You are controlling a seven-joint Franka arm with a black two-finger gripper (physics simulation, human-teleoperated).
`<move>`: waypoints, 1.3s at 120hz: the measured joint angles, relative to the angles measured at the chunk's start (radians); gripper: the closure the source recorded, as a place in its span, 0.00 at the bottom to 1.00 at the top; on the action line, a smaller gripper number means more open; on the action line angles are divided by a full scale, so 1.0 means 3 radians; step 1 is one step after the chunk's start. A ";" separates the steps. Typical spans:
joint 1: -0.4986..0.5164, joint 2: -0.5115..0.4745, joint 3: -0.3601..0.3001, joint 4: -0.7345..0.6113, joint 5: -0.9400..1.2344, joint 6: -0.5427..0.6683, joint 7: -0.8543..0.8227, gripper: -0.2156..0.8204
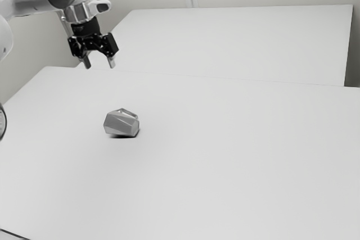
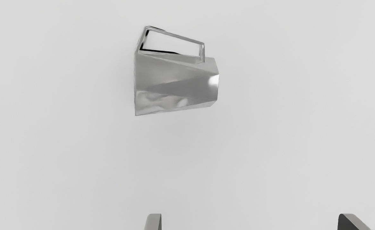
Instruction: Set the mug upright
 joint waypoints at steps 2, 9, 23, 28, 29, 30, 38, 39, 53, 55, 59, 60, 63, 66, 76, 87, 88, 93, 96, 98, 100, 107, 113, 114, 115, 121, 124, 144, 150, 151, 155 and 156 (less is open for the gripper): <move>0.0020 0.0018 0.0001 0.0005 -0.0012 0.0000 0.0020 0.21; 0.0083 0.0070 0.0002 0.0018 -0.0051 0.0000 0.0089 0.21; 0.0212 0.0166 0.0006 0.0017 -0.0138 0.0006 0.0234 0.21; 0.0256 0.0198 0.0007 0.0016 -0.0162 0.0011 0.0285 0.21; 0.0265 0.0205 0.0007 0.0014 -0.0167 0.0012 0.0297 0.21; 0.0273 0.0211 0.0007 0.0013 -0.0171 0.0013 0.0308 0.21; 0.0337 0.0268 0.0008 0.0006 -0.0210 0.0023 0.0396 0.21; 0.0344 0.0276 0.0008 0.0005 -0.0213 0.0024 0.0408 0.21; 0.0430 0.0329 0.0010 -0.0041 -0.0249 0.0058 0.0559 0.21; 0.0440 0.0330 0.0011 -0.0060 -0.0252 0.0067 0.0580 0.21; 0.0460 0.0333 0.0022 -0.0103 -0.0263 0.0092 0.0621 0.21; 0.0464 0.0334 0.0025 -0.0114 -0.0266 0.0098 0.0632 0.21; 0.0475 0.0336 0.0037 -0.0149 -0.0277 0.0116 0.0665 0.21; 0.0483 0.0337 0.0051 -0.0184 -0.0290 0.0140 0.0698 0.21; 0.0530 0.0345 0.0080 -0.0319 -0.0342 0.0265 0.0819 0.21; 0.0598 0.0386 0.0088 -0.0427 -0.0386 0.0418 0.0950 0.21; 0.0601 0.0390 0.0088 -0.0432 -0.0389 0.0431 0.0961 0.21; 0.0612 0.0421 0.0089 -0.0451 -0.0414 0.0489 0.1016 0.21; 0.0617 0.0440 0.0089 -0.0464 -0.0439 0.0527 0.1048 0.21; 0.0619 0.0450 0.0089 -0.0487 -0.0470 0.0556 0.1069 0.21; 0.0621 0.0459 0.0091 -0.0513 -0.0503 0.0583 0.1090 0.21; 0.0635 0.0475 0.0133 -0.0596 -0.0645 0.0668 0.1160 0.21; 0.0644 0.0493 0.0160 -0.0652 -0.0764 0.0725 0.1215 0.21; 0.0645 0.0495 0.0163 -0.0657 -0.0782 0.0733 0.1224 0.21; 0.0647 0.0497 0.0166 -0.0663 -0.0799 0.0741 0.1232 0.21; 0.0655 0.0518 0.0187 -0.0693 -0.0900 0.0782 0.1282 0.21; 0.0659 0.0530 0.0205 -0.0709 -0.0952 0.0799 0.1305 0.21; 0.0666 0.0585 0.0243 -0.0886 -0.1320 0.0922 0.1458 0.21; 0.0666 0.0607 0.0246 -0.0906 -0.1425 0.0951 0.1506 0.21; 0.0666 0.0610 0.0246 -0.0908 -0.1443 0.0955 0.1514 0.21; 0.0668 0.0622 0.0248 -0.0925 -0.1518 0.0969 0.1549 0.21; 0.0669 0.0624 0.0248 -0.0930 -0.1538 0.0973 0.1557 0.21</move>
